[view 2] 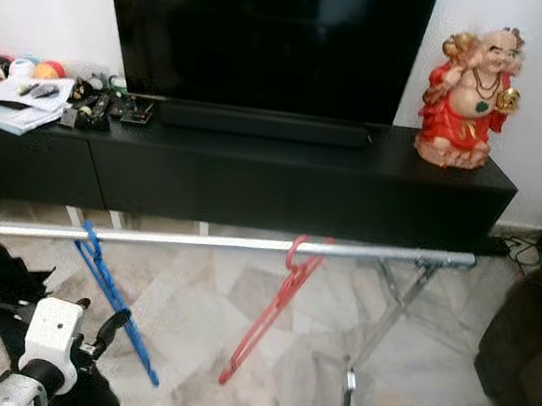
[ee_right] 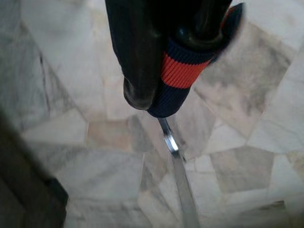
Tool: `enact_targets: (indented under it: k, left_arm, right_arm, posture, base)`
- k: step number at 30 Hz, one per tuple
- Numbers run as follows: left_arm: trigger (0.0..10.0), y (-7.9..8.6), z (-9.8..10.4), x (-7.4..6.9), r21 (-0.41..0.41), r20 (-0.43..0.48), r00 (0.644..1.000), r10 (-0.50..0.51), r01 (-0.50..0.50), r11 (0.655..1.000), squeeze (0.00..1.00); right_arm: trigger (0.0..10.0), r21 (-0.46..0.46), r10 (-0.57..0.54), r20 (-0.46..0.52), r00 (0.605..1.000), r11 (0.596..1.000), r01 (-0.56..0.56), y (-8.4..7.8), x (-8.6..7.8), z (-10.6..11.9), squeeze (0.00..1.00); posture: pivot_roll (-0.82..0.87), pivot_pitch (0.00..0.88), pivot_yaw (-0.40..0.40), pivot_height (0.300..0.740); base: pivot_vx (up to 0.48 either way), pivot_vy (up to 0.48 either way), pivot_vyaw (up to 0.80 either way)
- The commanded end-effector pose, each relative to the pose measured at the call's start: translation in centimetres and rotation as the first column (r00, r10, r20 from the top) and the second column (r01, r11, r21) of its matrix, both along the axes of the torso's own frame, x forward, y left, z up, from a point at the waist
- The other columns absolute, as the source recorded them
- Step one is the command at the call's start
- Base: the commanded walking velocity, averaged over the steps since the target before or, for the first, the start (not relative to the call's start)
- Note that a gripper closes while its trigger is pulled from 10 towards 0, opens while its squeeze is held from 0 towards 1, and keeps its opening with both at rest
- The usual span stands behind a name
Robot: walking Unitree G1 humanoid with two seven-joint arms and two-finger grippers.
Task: Hang hanger
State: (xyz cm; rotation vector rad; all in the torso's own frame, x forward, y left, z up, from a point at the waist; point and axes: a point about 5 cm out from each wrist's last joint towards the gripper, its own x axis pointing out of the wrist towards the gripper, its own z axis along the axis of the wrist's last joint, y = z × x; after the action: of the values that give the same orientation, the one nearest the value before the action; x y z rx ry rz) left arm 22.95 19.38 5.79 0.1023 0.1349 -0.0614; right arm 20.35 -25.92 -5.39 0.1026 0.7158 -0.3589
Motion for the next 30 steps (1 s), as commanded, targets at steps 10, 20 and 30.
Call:
enact_targets:
  k: [10, 20, 30]
  left_arm:
    - [10.0, 0.7, -0.1, -0.3, 0.026, -0.008, 0.999, 0.044, -0.043, 0.999, 0.00]
    - [10.0, 1.0, -0.1, -0.3, 0.036, -0.017, 0.997, 0.076, -0.075, 0.997, 0.00]
    - [10.0, 2.0, 1.7, 0.8, 0.118, 0.010, 0.991, 0.134, -0.134, 0.984, 0.00]
  right_arm:
    - [10.0, 0.035, 0.036, -0.017, 0.999, 0.999, -0.036, 0.8, 0.5, -0.1, 0.00]
    - [10.0, 0.044, 0.066, -0.023, 0.998, 0.997, -0.065, 0.9, 0.6, -0.1, 0.00]
    - [10.0, 0.053, 0.096, -0.034, 0.995, 0.994, -0.094, 1.1, 0.6, -0.1, 0.00]
  posture:
    - [0.22, 0.000, -0.041, 0.740]
    - [0.22, 0.000, -0.044, 0.740]
    - [0.22, 0.000, -0.047, 0.740]
  base:
    - [0.000, -0.105, 0.05]
    - [0.024, -0.346, 0.00]
    - [0.000, 0.000, 0.00]
